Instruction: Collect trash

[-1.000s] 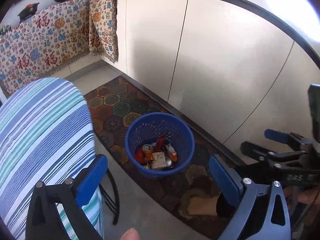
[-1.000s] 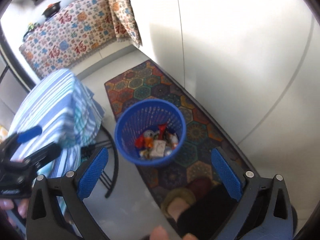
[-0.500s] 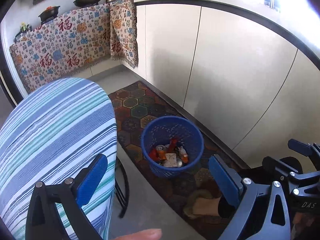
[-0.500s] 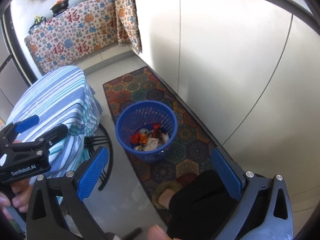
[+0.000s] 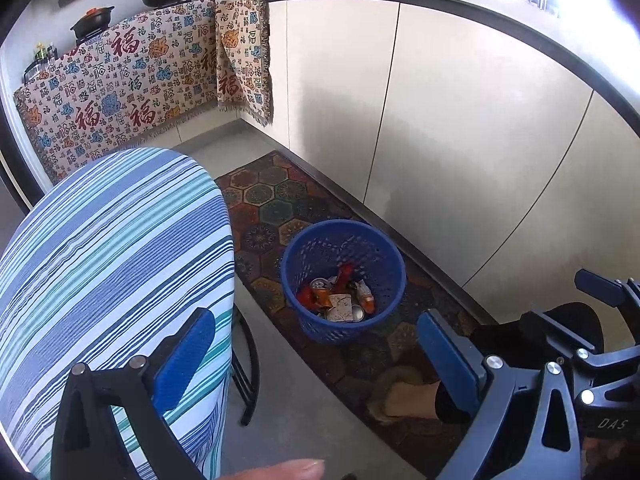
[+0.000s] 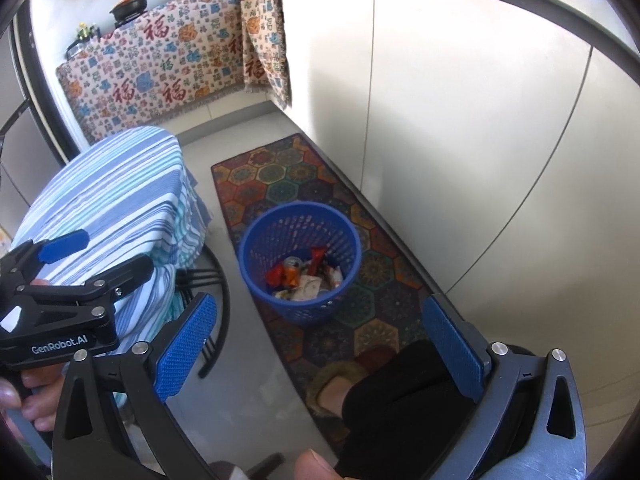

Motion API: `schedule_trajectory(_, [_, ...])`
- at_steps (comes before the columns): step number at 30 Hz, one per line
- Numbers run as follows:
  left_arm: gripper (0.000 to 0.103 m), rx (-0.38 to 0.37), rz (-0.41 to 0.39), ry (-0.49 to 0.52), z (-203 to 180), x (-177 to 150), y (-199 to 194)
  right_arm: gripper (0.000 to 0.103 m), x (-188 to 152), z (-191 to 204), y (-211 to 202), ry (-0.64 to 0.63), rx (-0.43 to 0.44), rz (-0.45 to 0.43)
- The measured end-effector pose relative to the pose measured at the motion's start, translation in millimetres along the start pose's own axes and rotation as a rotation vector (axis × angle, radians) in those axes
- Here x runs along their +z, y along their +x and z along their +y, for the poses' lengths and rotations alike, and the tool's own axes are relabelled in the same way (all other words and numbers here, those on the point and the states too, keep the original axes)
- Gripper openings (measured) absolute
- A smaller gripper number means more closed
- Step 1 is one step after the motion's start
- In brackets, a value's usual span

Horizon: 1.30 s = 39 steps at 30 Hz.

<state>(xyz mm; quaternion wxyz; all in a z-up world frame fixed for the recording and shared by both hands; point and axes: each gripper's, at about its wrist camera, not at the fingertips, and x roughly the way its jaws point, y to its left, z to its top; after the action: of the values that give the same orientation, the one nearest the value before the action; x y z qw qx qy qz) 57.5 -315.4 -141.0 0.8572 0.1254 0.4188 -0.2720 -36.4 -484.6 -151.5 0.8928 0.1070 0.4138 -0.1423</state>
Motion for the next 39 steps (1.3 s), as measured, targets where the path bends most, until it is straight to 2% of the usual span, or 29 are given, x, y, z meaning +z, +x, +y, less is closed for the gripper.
schedule_trajectory(39, [0.103, 0.023, 0.016, 0.000, -2.8, 3.3, 2.7, 0.103, -1.0, 3.3, -3.7, -0.014, 0.002, 0.002])
